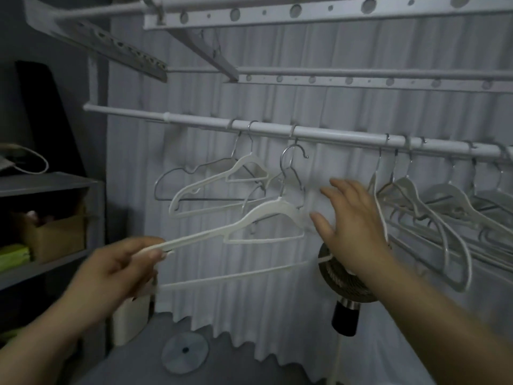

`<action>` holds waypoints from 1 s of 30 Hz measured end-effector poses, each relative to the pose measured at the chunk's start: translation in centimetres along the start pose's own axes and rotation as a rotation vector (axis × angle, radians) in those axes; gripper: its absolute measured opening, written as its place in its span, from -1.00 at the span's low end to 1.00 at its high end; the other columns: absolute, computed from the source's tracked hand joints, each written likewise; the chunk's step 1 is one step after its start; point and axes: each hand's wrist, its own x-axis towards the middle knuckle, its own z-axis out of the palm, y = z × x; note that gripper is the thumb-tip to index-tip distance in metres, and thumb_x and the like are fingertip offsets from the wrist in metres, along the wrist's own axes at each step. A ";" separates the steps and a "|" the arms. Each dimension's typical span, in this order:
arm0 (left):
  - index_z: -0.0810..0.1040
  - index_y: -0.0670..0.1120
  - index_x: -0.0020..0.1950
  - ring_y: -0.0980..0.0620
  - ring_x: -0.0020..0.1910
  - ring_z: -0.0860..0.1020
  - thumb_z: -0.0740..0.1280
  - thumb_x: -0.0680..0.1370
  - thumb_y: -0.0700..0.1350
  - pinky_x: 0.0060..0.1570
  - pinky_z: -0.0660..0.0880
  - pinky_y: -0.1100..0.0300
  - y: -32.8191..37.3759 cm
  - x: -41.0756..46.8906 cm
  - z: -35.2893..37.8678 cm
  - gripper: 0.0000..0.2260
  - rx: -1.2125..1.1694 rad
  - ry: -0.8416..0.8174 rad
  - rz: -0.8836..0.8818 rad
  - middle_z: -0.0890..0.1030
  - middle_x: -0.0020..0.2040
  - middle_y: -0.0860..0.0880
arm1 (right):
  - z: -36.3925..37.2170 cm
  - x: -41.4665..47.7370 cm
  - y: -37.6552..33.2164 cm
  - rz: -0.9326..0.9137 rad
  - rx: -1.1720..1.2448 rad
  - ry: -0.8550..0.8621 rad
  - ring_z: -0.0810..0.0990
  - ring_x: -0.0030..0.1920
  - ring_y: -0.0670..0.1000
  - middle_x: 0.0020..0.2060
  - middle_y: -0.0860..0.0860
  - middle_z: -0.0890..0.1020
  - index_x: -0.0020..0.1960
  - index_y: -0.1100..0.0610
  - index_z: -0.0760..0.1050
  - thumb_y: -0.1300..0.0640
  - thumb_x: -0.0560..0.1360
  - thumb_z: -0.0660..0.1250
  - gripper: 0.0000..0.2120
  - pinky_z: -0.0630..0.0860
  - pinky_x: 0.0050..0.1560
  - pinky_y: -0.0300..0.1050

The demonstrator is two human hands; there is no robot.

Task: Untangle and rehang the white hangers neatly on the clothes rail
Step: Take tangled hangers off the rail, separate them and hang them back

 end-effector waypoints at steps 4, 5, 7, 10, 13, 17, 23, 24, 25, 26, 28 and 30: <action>0.64 0.16 -0.41 0.11 -0.52 0.41 0.36 0.44 -0.22 -0.58 0.27 0.52 0.0 -0.9 -3.5 -0.68 0.061 -0.080 0.003 0.52 -0.48 -0.16 | -1.4 -0.2 -3.6 0.092 0.367 -0.290 0.43 0.22 0.01 0.26 0.07 0.49 0.34 0.17 0.37 0.09 0.51 0.28 -0.58 0.27 0.12 -0.46; 0.64 0.11 -0.43 0.11 -0.54 0.38 0.35 0.46 -0.27 -0.60 0.26 0.51 -0.3 -1.0 -4.2 -0.64 0.072 -0.092 -0.008 0.50 -0.51 -0.11 | -1.7 -0.2 -4.5 0.125 0.492 -0.408 0.49 0.07 -0.05 0.17 0.08 0.55 0.30 0.18 0.41 0.16 0.51 0.28 -0.63 0.33 -0.03 -0.53; 0.63 0.06 -0.46 0.14 -0.62 0.33 0.27 0.48 -0.36 -0.65 0.22 0.47 -0.8 -1.3 -5.2 -0.57 0.044 -0.108 -0.048 0.43 -0.63 -0.05 | -2.4 -0.6 -6.1 0.154 0.622 -0.564 0.55 -0.14 -0.13 -0.02 0.05 0.62 0.18 0.18 0.52 0.22 0.50 0.29 -0.74 0.43 -0.17 -0.55; 0.61 -0.02 -0.50 0.17 -0.66 0.32 0.26 0.46 -0.40 -0.64 0.22 0.47 -1.7 -1.4 -7.0 -0.58 0.009 -0.112 -0.120 0.41 -0.67 -0.04 | -2.7 -1.4 -8.5 0.207 0.685 -0.619 0.63 -0.15 0.00 -0.07 0.12 0.65 -0.04 0.06 0.60 0.21 0.49 0.31 -0.87 0.57 -0.15 -0.24; 0.59 0.04 -0.39 0.25 -0.49 0.47 0.31 0.45 -0.40 -0.44 0.36 0.52 -3.9 -1.7 -8.9 -0.63 0.062 -0.097 -0.181 0.55 -0.54 0.08 | -2.6 -2.6 -11.4 0.281 0.815 -0.723 0.45 -0.51 -0.15 -0.46 -0.04 0.58 -0.17 -0.03 0.57 0.22 0.49 0.29 -0.82 0.38 -0.54 -0.35; 0.54 -0.18 0.13 -0.01 0.04 0.50 0.33 0.47 -0.30 0.07 0.38 0.23 -6.2 -3.6 -9.8 -0.76 0.206 -0.097 -0.302 0.56 0.02 -0.08 | -1.9 -5.0 -15.1 0.345 0.891 -0.814 0.43 -0.64 -0.17 -0.61 -0.08 0.51 -0.19 0.02 0.58 0.23 0.51 0.27 -0.81 0.39 -0.64 -0.34; 0.52 0.02 -0.14 0.29 -0.33 0.56 0.27 0.53 -0.21 -0.30 0.40 0.60 -3.3 -7.5 -7.3 -0.86 0.106 -0.429 -0.319 0.56 -0.19 0.03 | -1.6 -8.2 -18.3 0.569 0.929 -0.777 0.54 -0.62 -0.09 -0.61 -0.01 0.45 -0.27 0.17 0.49 0.20 0.56 0.19 -0.75 0.54 -0.54 -0.24; 0.50 0.04 -0.18 0.31 -0.40 0.55 0.24 0.55 -0.17 -0.34 0.42 0.54 -2.4 -8.0 -6.7 -0.84 0.054 -0.497 -0.341 0.56 -0.22 0.04 | -1.6 -8.5 -18.5 0.584 0.912 -0.765 0.55 -0.61 -0.09 -0.61 -0.01 0.46 -0.28 0.18 0.48 0.19 0.57 0.18 -0.73 0.54 -0.53 -0.24; 0.50 0.05 -0.20 0.27 -0.43 0.55 0.21 0.56 -0.12 -0.35 0.47 0.43 -1.3 -8.3 -6.2 -0.83 0.005 -0.554 -0.378 0.57 -0.24 0.03 | -1.7 -8.7 -18.7 0.589 0.889 -0.750 0.55 -0.62 -0.09 -0.61 0.00 0.47 -0.29 0.18 0.46 0.18 0.57 0.17 -0.72 0.54 -0.53 -0.25; 0.50 0.04 -0.20 0.20 -0.41 0.56 0.18 0.56 -0.06 -0.36 0.50 0.31 -0.2 -8.5 -5.9 -0.82 -0.034 -0.604 -0.414 0.58 -0.25 0.03 | -1.7 -8.9 -18.8 0.592 0.865 -0.731 0.54 -0.63 -0.10 -0.63 0.00 0.48 -0.29 0.19 0.45 0.18 0.58 0.16 -0.71 0.52 -0.55 -0.25; 0.48 0.10 -0.20 0.13 -0.41 0.56 0.18 0.55 0.03 -0.39 0.52 0.22 1.6 -8.8 -5.7 -0.84 -0.035 -0.701 -0.440 0.59 -0.23 0.06 | -2.0 -9.1 -18.9 0.608 0.832 -0.687 0.51 -0.67 -0.11 -0.71 -0.02 0.46 -0.30 0.19 0.44 0.18 0.58 0.15 -0.70 0.49 -0.59 -0.28; 0.42 0.20 -0.17 0.22 -0.49 0.54 0.27 0.51 0.01 -0.44 0.51 0.30 2.8 -9.3 -5.5 -0.91 0.037 -0.807 -0.349 0.58 -0.19 0.10 | -2.3 -9.4 -18.8 0.628 0.812 -0.654 0.49 -0.69 -0.12 -0.72 -0.02 0.45 -0.32 0.19 0.42 0.18 0.59 0.14 -0.69 0.47 -0.61 -0.29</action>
